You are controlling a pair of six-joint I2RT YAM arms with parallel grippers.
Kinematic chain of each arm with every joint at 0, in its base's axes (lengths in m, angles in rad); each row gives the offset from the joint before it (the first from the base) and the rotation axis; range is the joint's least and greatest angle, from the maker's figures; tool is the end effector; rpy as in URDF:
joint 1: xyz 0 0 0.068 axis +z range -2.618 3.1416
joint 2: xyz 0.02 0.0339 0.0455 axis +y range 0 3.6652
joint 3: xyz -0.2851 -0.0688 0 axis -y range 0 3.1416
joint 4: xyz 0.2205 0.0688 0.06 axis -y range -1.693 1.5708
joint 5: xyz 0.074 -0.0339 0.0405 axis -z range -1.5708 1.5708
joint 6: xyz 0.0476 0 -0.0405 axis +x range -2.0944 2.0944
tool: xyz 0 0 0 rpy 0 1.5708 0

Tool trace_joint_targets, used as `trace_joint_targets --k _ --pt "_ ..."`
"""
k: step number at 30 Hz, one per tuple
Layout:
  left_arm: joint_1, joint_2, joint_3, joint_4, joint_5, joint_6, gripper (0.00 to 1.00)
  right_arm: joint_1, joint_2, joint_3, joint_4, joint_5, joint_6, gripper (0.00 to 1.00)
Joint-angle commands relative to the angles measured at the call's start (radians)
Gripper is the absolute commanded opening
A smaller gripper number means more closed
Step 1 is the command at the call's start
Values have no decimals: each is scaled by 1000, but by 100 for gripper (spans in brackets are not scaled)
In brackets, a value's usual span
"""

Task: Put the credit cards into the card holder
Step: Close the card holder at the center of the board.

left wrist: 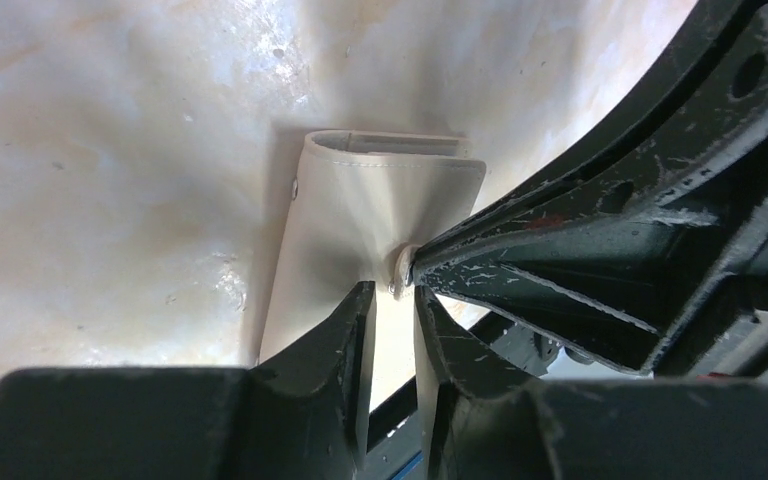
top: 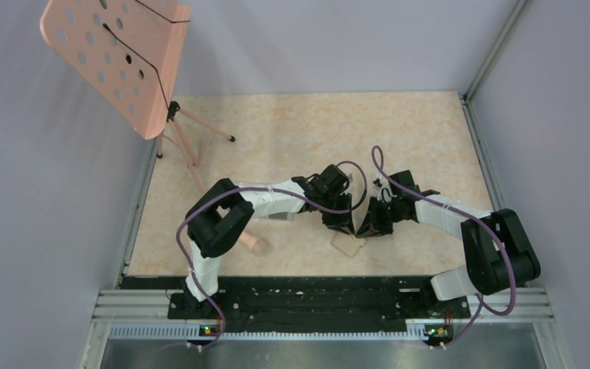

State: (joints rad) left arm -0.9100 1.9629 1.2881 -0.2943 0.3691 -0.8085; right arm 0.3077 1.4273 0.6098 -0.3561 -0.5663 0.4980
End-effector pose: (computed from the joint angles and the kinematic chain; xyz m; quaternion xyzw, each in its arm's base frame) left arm 0.2354 -0.3308 0.1885 0.1019 0.9349 -0.3351 0.0575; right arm 0.2000 0.0904 0.1706 0.0346 0.9423 0.3262 0.0669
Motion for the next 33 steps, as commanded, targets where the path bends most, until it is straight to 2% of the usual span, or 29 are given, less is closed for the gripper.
trace_joint_targets --k 1,9,13,20,25,33 --pt "-7 32 11 38 47 4 24 16 -3 -10 -37 52 -26 0" --pt "-10 61 32 25 56 10 18 16 -3 -2 -34 43 -24 0" --pt "-10 57 34 24 49 13 0 15 -8 -2 -35 35 -23 0" --pt "-10 26 40 23 43 11 0 15 -70 14 -38 20 -19 0" --pt "-10 4 41 10 35 -2 0 15 -132 18 -34 32 -13 7" --pt "-10 -24 29 3 14 -2 0 16 -121 10 -22 13 -14 9"
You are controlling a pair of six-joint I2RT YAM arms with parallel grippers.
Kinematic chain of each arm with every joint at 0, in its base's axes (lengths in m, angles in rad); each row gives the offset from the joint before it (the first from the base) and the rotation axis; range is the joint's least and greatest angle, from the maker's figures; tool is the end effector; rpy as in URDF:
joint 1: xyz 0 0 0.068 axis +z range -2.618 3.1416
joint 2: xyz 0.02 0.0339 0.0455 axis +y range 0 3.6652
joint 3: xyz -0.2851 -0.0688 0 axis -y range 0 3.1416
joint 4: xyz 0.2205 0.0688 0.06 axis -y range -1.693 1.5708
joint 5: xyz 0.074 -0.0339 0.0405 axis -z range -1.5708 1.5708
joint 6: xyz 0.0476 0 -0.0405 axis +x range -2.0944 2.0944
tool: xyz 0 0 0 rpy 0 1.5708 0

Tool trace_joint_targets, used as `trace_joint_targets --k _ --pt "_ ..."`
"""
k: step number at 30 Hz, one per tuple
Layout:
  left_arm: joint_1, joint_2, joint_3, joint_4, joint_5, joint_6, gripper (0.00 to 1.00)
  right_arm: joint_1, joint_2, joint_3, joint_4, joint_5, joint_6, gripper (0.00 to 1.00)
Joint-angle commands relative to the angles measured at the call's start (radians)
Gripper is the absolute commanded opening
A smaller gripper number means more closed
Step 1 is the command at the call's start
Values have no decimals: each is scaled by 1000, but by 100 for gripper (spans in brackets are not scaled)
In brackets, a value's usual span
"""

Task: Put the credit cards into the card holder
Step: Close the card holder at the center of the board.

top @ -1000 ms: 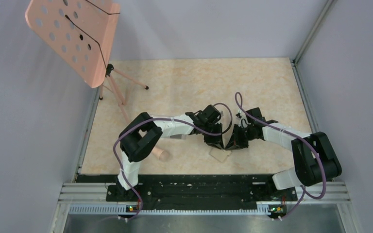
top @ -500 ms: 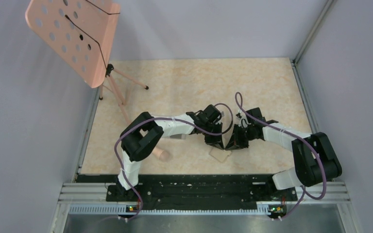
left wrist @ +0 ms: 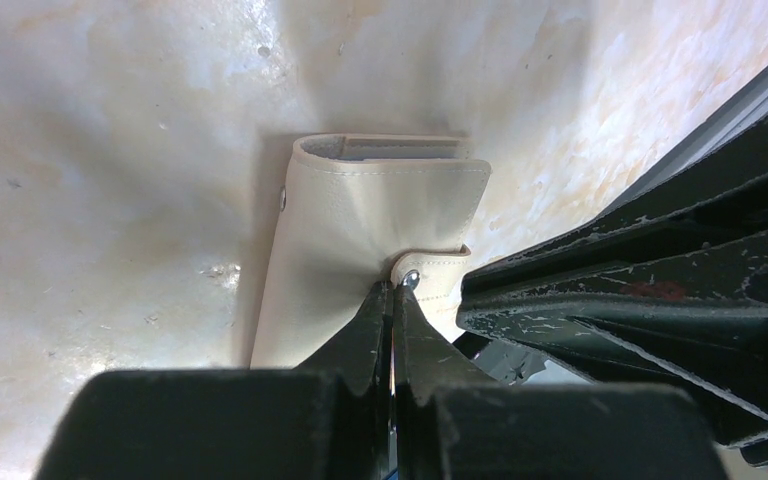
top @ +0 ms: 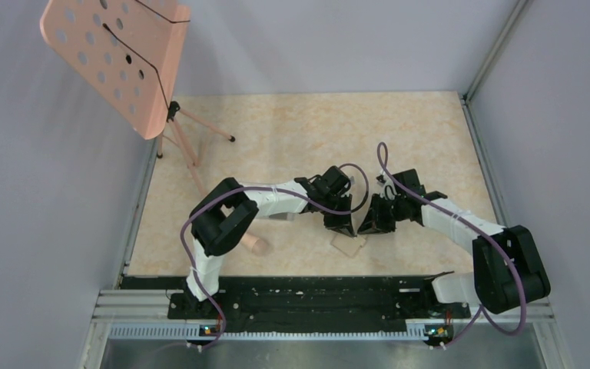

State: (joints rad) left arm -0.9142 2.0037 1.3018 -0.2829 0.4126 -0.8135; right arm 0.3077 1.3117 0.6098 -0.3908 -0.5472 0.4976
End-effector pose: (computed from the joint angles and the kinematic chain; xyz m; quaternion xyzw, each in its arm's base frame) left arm 0.2362 -0.3378 0.1778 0.1063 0.9329 -0.3423 0.0345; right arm 0.1896 0.0862 0.1907 0.0250 0.9373 0.3309 0.1069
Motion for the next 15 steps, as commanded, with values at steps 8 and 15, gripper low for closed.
trace_joint_targets --k 8,15 --pt "-9 -96 1 -22 -45 -2 0 16 9 2 17 -5 -13 9" --pt "-11 -87 -4 -36 -42 -6 0 16 18 5 22 -20 -15 9"
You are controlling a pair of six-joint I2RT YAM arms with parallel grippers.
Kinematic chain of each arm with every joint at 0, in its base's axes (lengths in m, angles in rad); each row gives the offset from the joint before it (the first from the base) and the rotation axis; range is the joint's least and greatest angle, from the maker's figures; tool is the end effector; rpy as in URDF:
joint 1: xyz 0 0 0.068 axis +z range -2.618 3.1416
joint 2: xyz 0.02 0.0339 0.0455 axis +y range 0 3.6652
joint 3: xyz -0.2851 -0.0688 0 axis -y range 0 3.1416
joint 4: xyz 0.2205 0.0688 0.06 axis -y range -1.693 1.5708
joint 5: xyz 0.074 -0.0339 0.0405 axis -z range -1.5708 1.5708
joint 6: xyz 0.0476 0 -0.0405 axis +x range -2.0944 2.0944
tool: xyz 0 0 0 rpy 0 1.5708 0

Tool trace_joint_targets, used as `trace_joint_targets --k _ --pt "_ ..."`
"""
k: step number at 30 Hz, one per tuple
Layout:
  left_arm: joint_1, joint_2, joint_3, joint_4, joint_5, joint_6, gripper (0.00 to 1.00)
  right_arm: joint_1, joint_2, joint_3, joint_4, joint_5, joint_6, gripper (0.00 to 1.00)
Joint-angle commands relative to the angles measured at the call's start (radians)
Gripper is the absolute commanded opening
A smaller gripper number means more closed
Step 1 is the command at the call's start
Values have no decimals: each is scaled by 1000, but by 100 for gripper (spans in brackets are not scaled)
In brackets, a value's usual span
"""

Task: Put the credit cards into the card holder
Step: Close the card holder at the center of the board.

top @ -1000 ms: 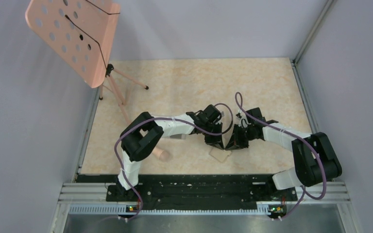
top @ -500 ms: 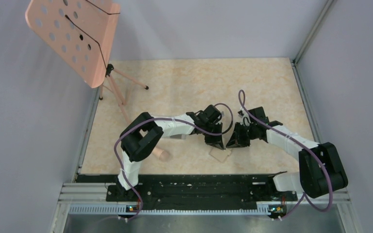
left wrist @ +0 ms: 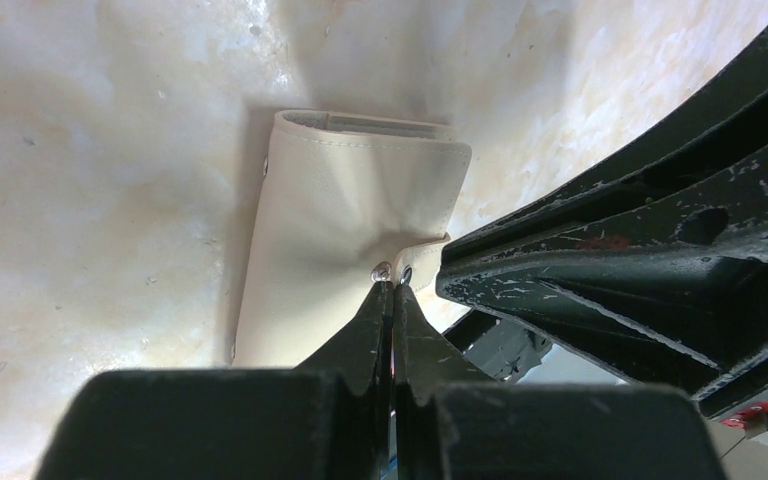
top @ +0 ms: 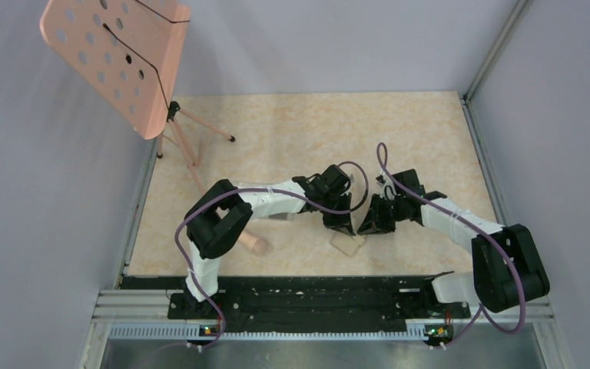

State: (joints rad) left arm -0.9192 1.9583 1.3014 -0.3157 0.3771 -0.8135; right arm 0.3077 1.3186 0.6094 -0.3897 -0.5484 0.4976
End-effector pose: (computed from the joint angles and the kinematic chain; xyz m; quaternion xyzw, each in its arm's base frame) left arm 0.2320 -0.3331 0.1926 0.1047 0.9344 -0.3365 0.0510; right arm 0.1901 0.0865 0.1894 0.0257 0.9378 0.3304 0.1039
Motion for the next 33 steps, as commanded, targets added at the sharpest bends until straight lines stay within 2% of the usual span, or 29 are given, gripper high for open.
trace_joint_targets --k 1,16,33 --pt "-6 -38 -1 -7 -7 -5 0 16 13 3 23 -22 -16 9" --pt "-7 21 -6 -23 -7 14 0 15 71 -52 94 -47 -7 7" --pt "-9 47 7 -80 -47 37 0 18 111 -38 121 -56 4 6"
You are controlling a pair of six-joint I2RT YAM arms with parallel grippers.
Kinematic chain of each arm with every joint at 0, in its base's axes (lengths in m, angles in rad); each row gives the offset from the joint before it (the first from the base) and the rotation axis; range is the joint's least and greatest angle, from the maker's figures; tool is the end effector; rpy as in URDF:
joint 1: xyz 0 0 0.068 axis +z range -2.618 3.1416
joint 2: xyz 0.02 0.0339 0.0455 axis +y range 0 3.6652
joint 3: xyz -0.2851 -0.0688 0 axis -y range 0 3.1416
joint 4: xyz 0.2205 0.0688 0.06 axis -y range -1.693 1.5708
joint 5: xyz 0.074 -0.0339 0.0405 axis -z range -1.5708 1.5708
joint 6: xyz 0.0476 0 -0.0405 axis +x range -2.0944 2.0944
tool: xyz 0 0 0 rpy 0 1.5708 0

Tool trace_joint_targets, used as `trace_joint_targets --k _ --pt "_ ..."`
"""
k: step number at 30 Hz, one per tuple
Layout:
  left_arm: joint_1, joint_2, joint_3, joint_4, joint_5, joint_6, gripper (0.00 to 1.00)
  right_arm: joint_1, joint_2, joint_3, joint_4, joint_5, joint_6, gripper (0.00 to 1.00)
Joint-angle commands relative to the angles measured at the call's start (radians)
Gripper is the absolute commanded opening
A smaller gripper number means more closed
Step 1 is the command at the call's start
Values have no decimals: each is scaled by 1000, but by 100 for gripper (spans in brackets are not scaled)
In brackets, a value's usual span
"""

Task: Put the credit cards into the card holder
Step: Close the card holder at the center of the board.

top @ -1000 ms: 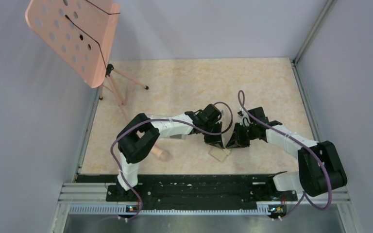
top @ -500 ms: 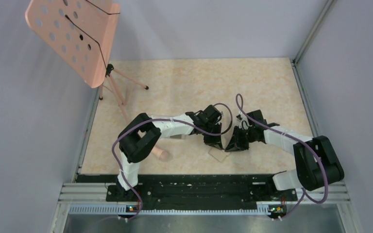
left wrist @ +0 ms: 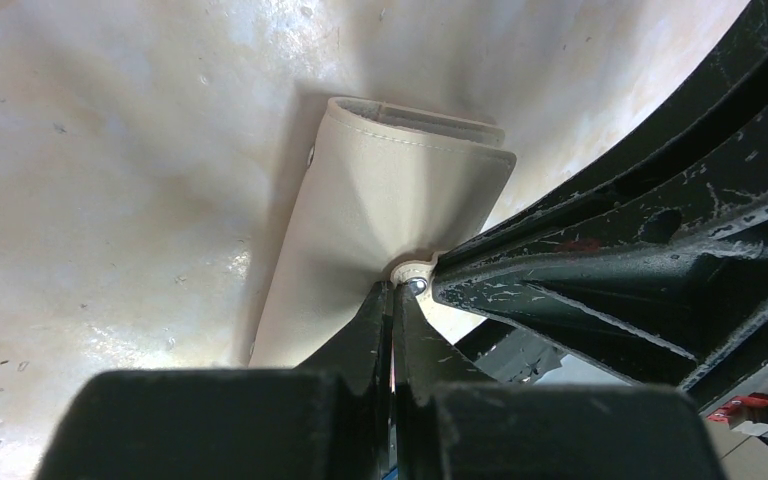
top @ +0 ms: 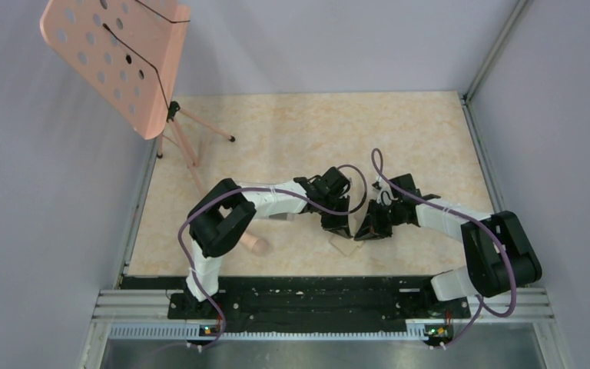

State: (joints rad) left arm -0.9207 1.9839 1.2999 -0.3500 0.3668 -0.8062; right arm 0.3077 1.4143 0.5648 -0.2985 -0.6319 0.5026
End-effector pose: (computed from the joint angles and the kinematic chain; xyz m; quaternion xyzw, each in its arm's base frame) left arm 0.2308 -0.3318 0.1800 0.1025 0.9437 -0.3125 0.0358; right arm 0.1939 0.0911 0.1666 0.0255 0.9313 0.3578 0.0635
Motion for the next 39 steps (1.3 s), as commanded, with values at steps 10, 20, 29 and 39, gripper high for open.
trace_joint_targets --k 10,20,29,39 --pt "-20 80 76 -112 -48 47 0 24 43 15 -45 120 -12 2" --pt "-61 197 207 -257 -86 54 0 50 79 -13 -172 305 19 0" --pt "-116 327 371 -411 -121 72 0 65 77 -11 -204 377 61 0" --pt "-93 119 218 -221 -159 83 2 64 -126 70 -201 274 37 18"
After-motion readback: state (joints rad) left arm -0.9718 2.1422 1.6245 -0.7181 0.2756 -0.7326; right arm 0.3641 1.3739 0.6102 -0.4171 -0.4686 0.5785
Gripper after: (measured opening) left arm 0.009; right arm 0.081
